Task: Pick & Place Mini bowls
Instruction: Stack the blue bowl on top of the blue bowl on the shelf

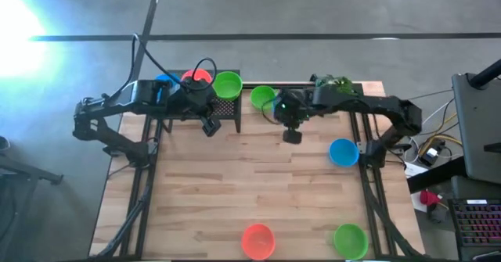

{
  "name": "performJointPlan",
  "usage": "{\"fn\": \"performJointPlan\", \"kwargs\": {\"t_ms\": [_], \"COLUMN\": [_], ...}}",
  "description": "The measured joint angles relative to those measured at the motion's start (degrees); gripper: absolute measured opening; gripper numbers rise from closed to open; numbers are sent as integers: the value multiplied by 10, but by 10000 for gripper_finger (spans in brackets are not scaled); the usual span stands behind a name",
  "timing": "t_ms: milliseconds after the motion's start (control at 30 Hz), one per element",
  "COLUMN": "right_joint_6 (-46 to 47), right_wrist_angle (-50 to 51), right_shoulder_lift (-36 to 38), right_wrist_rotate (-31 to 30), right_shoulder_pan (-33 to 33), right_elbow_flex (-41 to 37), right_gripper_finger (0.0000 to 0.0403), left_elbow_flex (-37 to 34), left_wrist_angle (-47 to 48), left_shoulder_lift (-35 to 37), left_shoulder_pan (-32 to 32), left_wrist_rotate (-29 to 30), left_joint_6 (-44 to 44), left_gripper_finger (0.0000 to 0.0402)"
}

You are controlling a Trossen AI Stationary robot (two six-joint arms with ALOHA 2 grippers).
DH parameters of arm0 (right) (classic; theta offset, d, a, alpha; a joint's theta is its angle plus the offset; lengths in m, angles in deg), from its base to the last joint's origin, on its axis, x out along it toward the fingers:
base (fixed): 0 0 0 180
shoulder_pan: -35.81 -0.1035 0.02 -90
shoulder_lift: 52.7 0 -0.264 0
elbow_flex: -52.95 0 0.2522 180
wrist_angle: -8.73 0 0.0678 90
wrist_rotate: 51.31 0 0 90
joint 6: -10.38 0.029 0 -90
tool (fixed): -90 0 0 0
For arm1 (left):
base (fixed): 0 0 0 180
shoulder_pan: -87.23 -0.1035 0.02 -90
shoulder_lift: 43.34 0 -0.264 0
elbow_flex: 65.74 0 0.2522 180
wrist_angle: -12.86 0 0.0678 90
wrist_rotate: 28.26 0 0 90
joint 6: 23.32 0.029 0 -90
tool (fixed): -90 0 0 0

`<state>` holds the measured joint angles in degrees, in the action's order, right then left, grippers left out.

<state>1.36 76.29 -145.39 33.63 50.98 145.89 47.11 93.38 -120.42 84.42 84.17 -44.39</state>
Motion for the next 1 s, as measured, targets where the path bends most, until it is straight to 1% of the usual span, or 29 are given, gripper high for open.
{"fn": "performJointPlan", "kwargs": {"t_ms": [167, 333, 500, 567, 633, 733, 800, 1000], "right_joint_6": [-2, -8, -58, -82, -111, -154, -172, -209], "right_wrist_angle": [-1, -2, -6, -14, -23, -28, -32, -37], "right_shoulder_lift": [32, 35, 30, 30, 30, 30, 29, 30], "right_wrist_rotate": [-52, -115, -177, -201, -233, -272, -285, -299], "right_shoulder_pan": [-60, -98, -125, -134, -142, -153, -156, -161], "right_elbow_flex": [0, 0, 1, 0, 1, 1, 1, 1], "right_gripper_finger": [8, 8, 8, 8, 8, 8, 8, 8], "left_elbow_flex": [0, 0, 0, 0, 0, 0, 0, 0], "left_wrist_angle": [-11, -33, -91, -116, -137, -175, -210, -269], "left_shoulder_lift": [-14, -32, -56, -70, -87, -115, -130, -165], "left_shoulder_pan": [0, 0, 0, 0, 0, -1, -4, -12], "left_wrist_rotate": [-15, -20, -18, -9, 14, 48, 48, 42], "left_joint_6": [33, 75, 111, 130, 144, 128, 103, 89], "left_gripper_finger": [15, 56, 90, 95, 96, 96, 96, 96]}}
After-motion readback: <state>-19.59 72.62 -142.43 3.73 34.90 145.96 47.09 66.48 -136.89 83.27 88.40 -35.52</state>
